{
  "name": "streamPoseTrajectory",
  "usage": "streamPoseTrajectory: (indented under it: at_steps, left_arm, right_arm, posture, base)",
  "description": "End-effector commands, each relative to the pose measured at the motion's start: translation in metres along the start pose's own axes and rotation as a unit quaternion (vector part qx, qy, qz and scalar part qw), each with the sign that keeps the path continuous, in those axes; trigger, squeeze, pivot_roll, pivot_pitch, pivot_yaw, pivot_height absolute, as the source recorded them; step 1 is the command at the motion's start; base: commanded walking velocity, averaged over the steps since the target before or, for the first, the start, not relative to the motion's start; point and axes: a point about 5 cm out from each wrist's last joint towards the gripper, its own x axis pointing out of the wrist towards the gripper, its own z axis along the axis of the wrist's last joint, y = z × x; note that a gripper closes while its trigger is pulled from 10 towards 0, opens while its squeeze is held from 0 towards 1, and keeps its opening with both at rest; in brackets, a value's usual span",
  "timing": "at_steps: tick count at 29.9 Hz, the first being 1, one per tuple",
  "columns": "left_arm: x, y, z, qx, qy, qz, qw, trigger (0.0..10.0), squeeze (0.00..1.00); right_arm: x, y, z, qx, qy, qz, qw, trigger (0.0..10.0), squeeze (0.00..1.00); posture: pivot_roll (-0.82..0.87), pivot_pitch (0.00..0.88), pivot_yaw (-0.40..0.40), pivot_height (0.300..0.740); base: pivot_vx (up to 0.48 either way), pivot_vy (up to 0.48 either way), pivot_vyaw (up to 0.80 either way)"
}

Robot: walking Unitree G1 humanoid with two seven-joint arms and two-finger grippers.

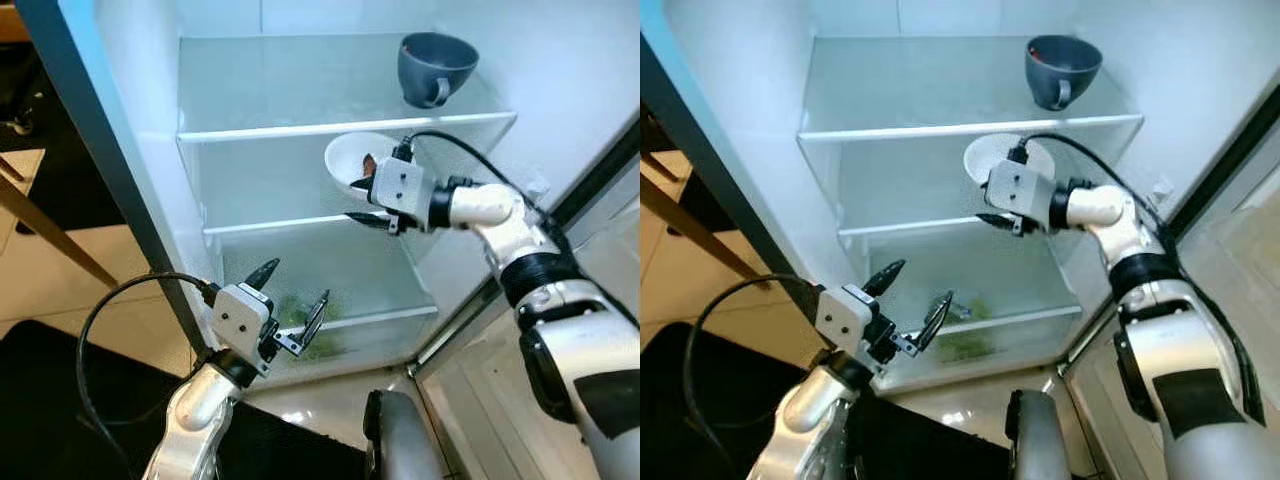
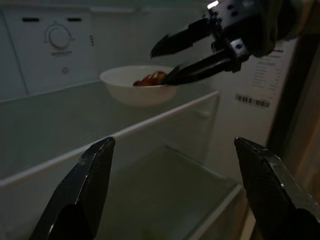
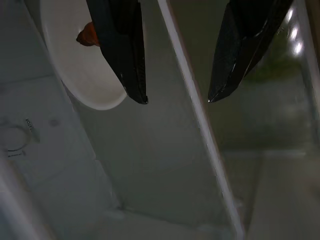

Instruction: Restocking fridge

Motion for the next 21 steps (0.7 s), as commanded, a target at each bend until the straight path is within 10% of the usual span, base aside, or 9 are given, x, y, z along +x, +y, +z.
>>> streamPoseTrajectory:
  at_steps: [1, 21]
  left_arm:
    - [-0.002, 0.002, -0.01, 0.003, 0.016, 0.001, 1.0, 10.0, 0.0]
    - [-0.013, 0.02, -0.062, -0.03, 0.092, 0.045, 0.994, 10.0, 0.0]
  right_arm:
    - [-0.001, 0.006, -0.006, 0.025, -0.005, -0.028, 0.999, 10.0, 0.0]
    - [-0.019, 0.067, -0.057, 0.194, 0.028, -0.179, 0.964, 10.0, 0.0]
  posture:
    - [0.01, 0.111, -0.03, 0.447]
    - [-0.05, 0.053, -0.005, 0.447]
  base:
    - [0.0, 0.0, 0.0]
    - [0.0, 0.0, 0.0]
